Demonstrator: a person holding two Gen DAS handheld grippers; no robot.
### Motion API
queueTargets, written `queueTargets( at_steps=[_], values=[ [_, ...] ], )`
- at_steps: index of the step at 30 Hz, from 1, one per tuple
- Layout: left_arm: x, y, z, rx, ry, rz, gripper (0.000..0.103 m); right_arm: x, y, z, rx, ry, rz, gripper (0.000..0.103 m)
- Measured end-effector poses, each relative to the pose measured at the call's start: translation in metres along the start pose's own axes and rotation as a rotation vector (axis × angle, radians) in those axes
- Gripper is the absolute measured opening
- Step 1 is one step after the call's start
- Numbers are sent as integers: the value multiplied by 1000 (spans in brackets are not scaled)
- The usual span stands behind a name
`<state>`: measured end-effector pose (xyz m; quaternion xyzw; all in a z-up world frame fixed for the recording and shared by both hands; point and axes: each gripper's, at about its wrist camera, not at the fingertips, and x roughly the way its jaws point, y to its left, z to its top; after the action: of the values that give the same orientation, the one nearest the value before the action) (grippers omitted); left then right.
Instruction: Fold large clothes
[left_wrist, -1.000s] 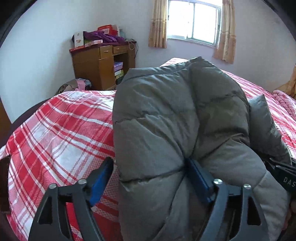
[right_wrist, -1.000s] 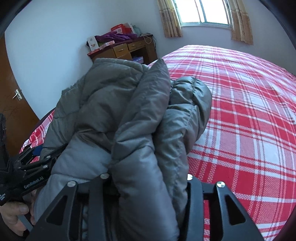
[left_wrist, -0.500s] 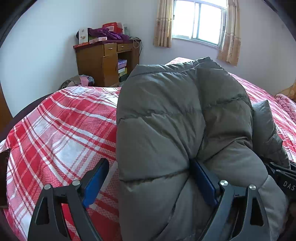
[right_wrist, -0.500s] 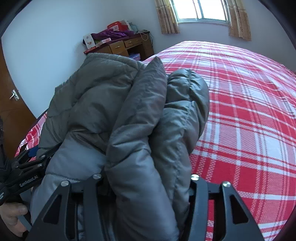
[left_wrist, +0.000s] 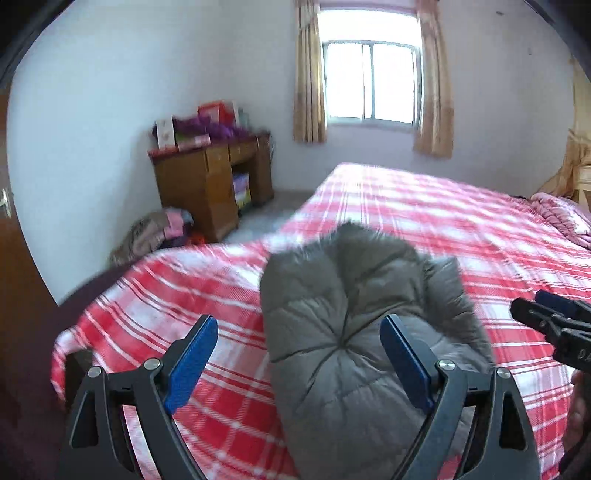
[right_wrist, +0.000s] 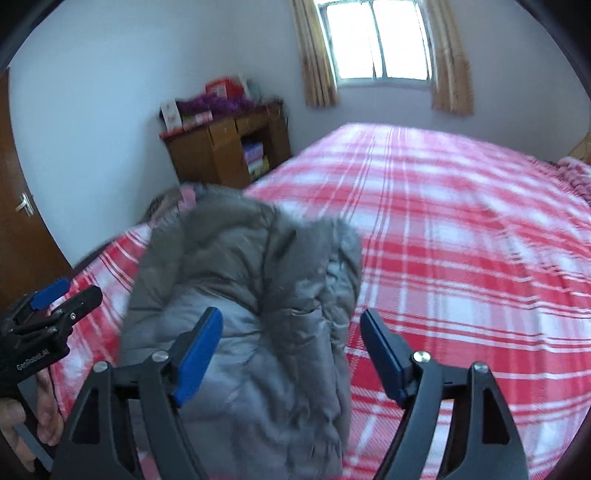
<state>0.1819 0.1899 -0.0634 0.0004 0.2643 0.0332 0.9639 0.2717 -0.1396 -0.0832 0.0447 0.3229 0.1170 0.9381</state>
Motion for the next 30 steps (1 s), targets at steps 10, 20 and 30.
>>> queueTargets(
  at_steps=[10, 20, 30],
  values=[
    [-63, 20, 21, -56, -111, -9, 90, -89, 45, 2, -83, -160, 26, 87],
    [-67, 20, 23, -65, -119, -20, 90, -107, 56, -1, -114, -206, 22, 88],
    [-63, 16, 20, -56, -112, -20, 90, -108, 54, -2, -103, -208, 28, 89]
  ],
)
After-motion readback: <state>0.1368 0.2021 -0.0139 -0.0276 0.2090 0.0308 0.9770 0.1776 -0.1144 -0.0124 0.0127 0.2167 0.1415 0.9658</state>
